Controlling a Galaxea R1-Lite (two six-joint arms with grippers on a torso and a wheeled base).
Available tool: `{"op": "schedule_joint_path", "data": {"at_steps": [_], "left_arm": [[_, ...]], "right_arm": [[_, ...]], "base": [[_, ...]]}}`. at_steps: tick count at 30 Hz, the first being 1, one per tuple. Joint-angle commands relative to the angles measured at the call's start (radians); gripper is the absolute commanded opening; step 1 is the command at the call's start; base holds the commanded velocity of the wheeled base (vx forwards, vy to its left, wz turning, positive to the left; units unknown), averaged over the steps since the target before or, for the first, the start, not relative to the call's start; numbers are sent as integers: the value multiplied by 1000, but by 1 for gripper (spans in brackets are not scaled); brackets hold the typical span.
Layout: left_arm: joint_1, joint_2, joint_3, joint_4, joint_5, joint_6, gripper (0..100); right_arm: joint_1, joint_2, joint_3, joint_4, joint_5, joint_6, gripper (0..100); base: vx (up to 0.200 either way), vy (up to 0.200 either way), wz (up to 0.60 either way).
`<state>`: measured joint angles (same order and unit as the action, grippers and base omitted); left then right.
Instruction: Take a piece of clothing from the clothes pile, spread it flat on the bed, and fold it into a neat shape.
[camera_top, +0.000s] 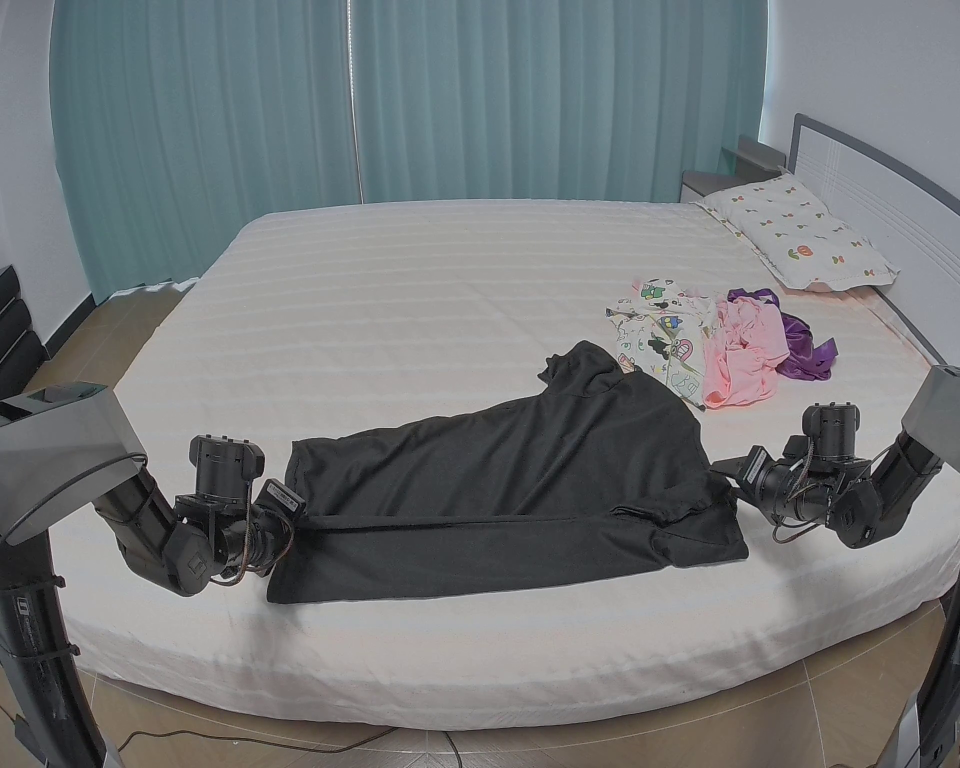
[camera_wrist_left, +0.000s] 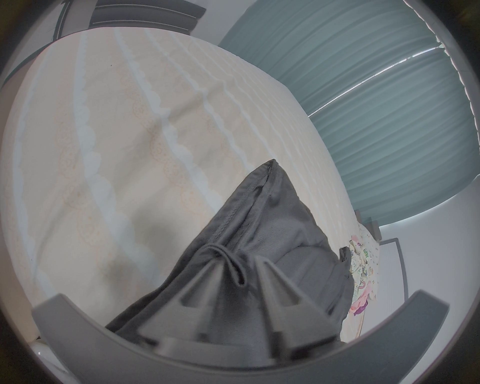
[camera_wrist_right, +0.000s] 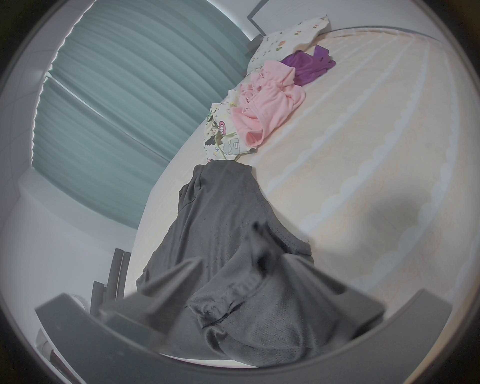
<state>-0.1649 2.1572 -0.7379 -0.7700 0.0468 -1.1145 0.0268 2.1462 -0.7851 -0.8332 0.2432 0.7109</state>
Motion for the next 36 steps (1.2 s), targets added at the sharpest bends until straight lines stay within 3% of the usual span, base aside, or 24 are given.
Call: {"op": "schedule_joint_path", "data": {"at_steps": [1, 5, 10, 11, 12, 13, 14, 19, 24, 30, 36], "left_arm": [[2, 0, 8, -26, 2, -13, 100], [16, -19, 60, -111, 2, -45, 100], [35, -125, 170, -164, -27, -50, 100], [35, -125, 170, -164, -27, -50, 100], [42, -163, 201, -166, -67, -50, 100], [42, -163, 201, -166, -67, -50, 100], [54, -189, 218, -166, -127, -51, 100], [73, -192, 230, -166, -231, -79, 100], [128, -163, 227, -167, -389, -119, 100], [123, -160, 230, -167, -413, -183, 100], [110, -140, 227, -172, -413, -185, 100]], "right_arm": [[-1, 11, -6, -1, 1, 32, 100], [-5, -37, 4, 0, -2, 124, 100], [2, -108, 26, 19, -12, 325, 100], [2, -108, 26, 19, -12, 325, 100], [15, -111, 27, 19, -13, 387, 100], [15, -111, 27, 19, -13, 387, 100], [27, -101, 27, 19, -13, 418, 100], [65, -54, 29, 13, -15, 427, 100], [94, 20, -23, 5, -33, 432, 100], [156, 55, -59, 2, -110, 527, 100], [156, 84, -85, 3, -150, 527, 100]], "base": [[0, 0, 0], [0, 0, 0], [0, 0, 0], [0, 0, 0], [0, 0, 0], [0, 0, 0], [0, 0, 0], [0, 0, 0], [0, 0, 0], [0, 0, 0], [0, 0, 0]]}}
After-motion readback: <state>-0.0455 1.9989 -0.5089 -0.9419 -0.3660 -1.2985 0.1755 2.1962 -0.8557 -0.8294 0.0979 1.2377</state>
